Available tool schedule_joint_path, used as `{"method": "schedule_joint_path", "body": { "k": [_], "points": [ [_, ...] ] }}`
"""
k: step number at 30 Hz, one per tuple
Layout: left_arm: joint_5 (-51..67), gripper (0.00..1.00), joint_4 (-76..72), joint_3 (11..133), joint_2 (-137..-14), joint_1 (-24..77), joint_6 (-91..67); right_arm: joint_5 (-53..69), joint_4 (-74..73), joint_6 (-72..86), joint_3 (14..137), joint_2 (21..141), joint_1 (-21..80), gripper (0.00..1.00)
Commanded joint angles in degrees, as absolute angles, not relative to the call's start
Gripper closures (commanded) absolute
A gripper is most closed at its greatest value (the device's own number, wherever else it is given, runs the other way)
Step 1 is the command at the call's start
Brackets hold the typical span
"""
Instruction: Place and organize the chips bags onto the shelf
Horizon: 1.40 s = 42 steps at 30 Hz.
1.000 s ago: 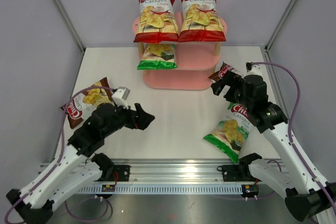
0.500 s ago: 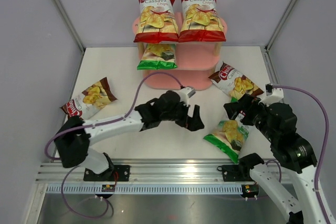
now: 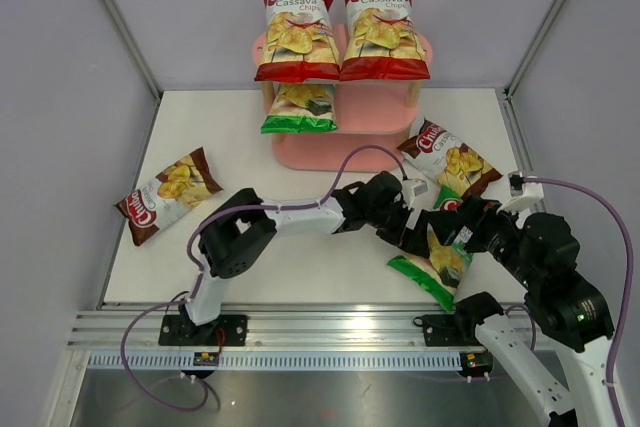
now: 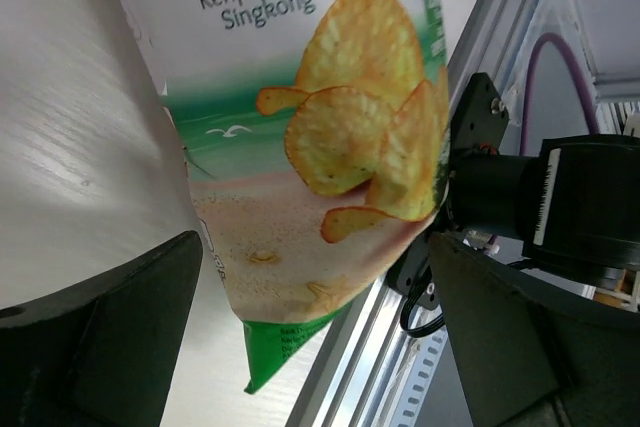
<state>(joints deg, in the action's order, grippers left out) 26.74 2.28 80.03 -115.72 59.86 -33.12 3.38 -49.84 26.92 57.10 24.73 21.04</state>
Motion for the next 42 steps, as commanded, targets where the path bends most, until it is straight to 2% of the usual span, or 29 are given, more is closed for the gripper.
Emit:
{"method": "schedule_joint_path", "body": {
  "k": [1,6,14,18,19,26,29,34,42],
  "points": [
    [32.1,0.01,1.3,83.3,-118.6,60.0,-34.2,6.2,-49.5,25.3,58.3,24.0,21.0,0.01],
    [35.3,0.01,1.1,84.3,-122.2,61.2,-34.5,9.1,-48.0,25.0,57.2,23.6,21.0,0.01],
    [36.3,0.02,-7.6,83.0,-126.9,61.6,-41.6,12.0,-45.0,25.7,55.2,24.1,21.0,0.01],
    [36.2,0.17,-12.1,81.1,-127.2,61.8,-44.7,12.1,-44.8,25.8,54.5,24.2,21.0,0.0],
    [35.8,0.27,-13.4,80.2,-127.0,61.9,-45.9,12.1,-44.8,25.7,54.6,24.2,21.0,0.0],
    [31.8,0.68,-23.3,71.6,-123.2,61.8,-52.6,12.1,-44.7,25.4,54.8,24.3,21.0,0.01],
    [28.8,0.79,-27.5,63.7,-117.9,61.9,-54.5,12.2,-44.6,25.2,54.6,24.5,21.0,0.01],
    [19.5,0.81,-32.6,51.3,-106.8,61.9,-55.0,11.7,-44.5,25.1,53.8,25.6,21.0,0.01],
    [8.2,0.83,-32.5,34.8,-85.0,61.8,-52.7,11.9,-40.9,29.0,49.0,27.1,21.0,0.0]
  ]
}}
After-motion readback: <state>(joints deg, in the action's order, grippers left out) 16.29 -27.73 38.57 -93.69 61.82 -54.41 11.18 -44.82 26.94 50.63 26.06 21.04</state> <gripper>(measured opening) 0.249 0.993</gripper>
